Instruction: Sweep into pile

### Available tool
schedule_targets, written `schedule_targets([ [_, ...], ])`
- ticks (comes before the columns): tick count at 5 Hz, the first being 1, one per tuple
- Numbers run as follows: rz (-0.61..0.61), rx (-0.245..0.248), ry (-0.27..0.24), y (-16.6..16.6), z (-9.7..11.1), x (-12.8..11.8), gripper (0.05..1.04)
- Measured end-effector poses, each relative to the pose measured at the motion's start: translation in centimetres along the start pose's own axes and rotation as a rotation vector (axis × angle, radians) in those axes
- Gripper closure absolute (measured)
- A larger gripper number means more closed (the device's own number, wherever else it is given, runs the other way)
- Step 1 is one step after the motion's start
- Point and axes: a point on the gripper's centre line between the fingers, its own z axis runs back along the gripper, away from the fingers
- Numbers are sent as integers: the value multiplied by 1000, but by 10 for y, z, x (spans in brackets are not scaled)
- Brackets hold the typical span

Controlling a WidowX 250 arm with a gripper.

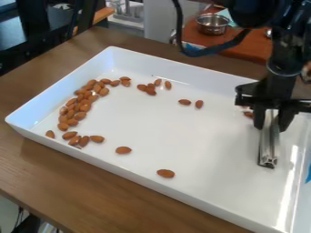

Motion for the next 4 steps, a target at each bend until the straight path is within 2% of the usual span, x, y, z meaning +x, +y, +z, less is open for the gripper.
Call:
schedule_targets([
  [2, 14, -2, -7, 1, -3, 10, 707],
  [3, 34, -12, 9, 21, -5, 22, 707],
  [4, 25, -17, 40, 46, -3, 23, 707],
])
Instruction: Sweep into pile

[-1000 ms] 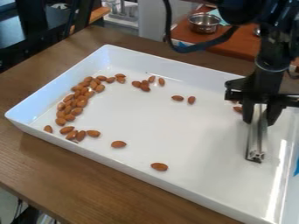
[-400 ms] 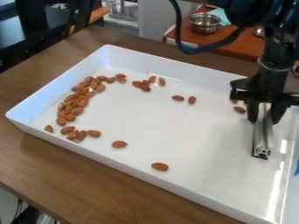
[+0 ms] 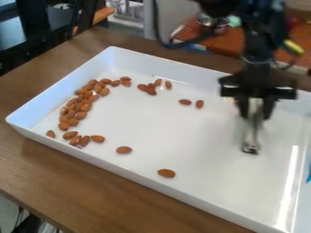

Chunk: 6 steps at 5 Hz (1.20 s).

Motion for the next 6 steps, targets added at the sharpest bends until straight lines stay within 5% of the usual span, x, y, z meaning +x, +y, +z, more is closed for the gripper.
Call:
schedule_targets([
  [2, -36, -2, 52, 85, 9, 3, 708],
  [6, -33, 69, -55, 208, 15, 35, 707],
])
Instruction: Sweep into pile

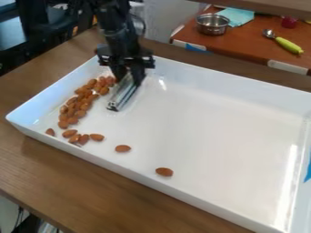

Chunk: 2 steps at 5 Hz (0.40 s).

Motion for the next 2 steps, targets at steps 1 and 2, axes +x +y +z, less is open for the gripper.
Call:
schedule_targets([
  [1, 91, 53, 57, 16, 4, -5, 708],
  [2, 238, 103, 128, 31, 12, -20, 708],
])
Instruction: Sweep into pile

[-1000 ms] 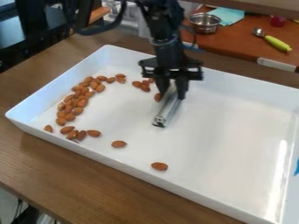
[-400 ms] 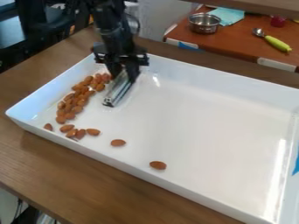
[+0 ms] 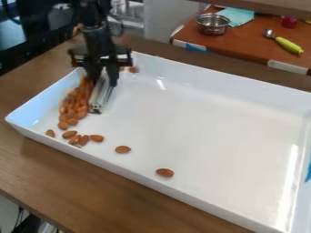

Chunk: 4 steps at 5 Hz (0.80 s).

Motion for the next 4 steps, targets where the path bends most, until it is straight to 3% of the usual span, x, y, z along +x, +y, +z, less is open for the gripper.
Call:
schedule_targets([
  [1, 109, 48, 34, 8, 8, -23, 708],
  [2, 152, 71, 25, 2, 15, -51, 708],
  [3, 188, -29, -33, -18, 37, -55, 708],
  [4, 238, -133, -18, -52, 57, -65, 708],
])
